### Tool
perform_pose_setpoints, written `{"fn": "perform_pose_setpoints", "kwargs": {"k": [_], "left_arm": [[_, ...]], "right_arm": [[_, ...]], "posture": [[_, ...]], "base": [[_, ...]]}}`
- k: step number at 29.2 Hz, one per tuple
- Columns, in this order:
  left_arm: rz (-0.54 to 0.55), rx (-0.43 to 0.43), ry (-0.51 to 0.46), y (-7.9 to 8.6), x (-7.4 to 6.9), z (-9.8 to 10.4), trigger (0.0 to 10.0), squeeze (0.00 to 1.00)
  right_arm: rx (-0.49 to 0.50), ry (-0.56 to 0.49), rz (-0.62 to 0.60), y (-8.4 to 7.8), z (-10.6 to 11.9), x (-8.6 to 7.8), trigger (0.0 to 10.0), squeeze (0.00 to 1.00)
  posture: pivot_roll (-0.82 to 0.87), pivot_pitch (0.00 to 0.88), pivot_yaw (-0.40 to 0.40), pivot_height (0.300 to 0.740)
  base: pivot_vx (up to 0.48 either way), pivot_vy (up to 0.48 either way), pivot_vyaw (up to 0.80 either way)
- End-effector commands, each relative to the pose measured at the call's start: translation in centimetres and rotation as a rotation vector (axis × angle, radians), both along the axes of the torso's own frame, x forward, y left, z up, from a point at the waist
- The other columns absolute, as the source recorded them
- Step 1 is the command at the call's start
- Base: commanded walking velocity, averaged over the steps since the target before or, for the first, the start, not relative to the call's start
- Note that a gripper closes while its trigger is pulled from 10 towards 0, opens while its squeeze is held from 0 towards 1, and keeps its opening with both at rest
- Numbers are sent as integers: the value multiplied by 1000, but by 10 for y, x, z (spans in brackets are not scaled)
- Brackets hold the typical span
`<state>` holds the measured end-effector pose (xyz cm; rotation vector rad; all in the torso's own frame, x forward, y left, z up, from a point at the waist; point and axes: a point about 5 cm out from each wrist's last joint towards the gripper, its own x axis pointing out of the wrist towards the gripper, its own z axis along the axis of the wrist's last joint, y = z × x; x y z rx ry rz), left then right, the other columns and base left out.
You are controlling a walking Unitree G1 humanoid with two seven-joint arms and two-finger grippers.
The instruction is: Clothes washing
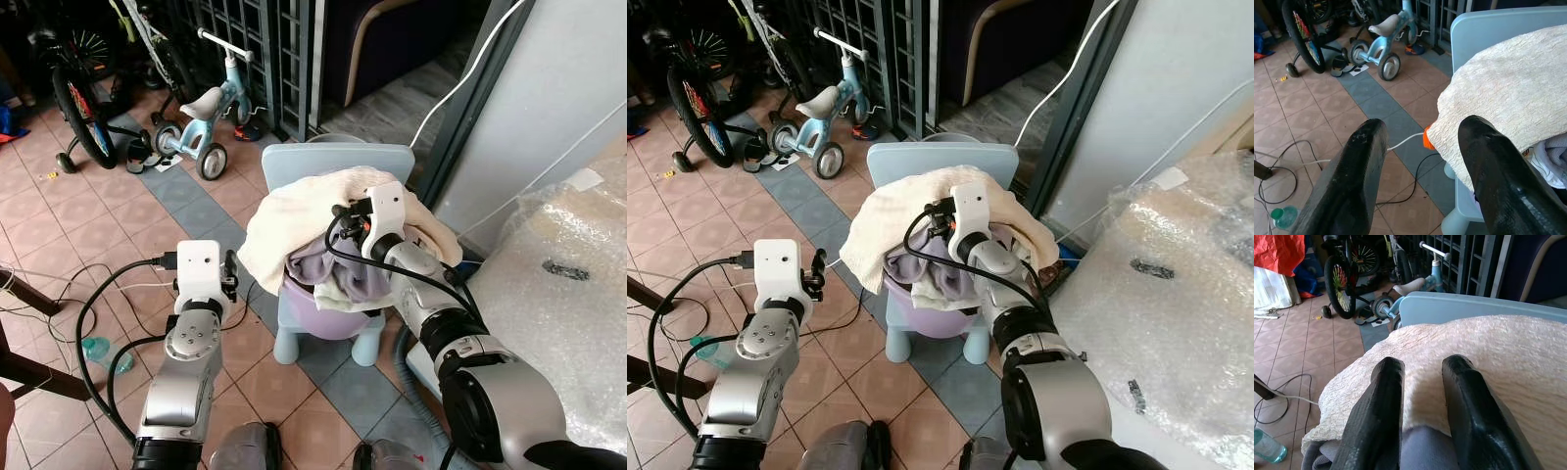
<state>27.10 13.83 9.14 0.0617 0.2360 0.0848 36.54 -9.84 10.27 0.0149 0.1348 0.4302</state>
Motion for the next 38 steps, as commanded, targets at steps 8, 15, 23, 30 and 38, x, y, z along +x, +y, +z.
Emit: {"fn": "perform_pose_setpoints", "kwargs": {"k": [8,15,23,30,38], "left_arm": [[-3,7,5,0,2,-1,10000,0],[2,8,-1,0,3,0,10000,0],[3,10,-2,1,4,0,10000,0],[0,8,-3,1,4,0,10000,0],[1,6,-2,1,5,0,10000,0]], "right_arm": [[-98,-39,-47,-11,9,7,10000,0],[-163,27,-37,-8,-4,3,3804,0],[-175,77,-18,-7,-12,0,0,0],[-179,99,-5,-6,-16,-2,0,0],[-158,71,-40,-8,-8,2,0,0]], "posture": [[86,66,-6,740],[89,67,-7,740],[89,66,-4,740],[87,70,-5,740],[85,69,-5,740]], "base": [[0,0,0],[0,0,0],[0,0,0],[0,0,0],[0,0,0]]}}
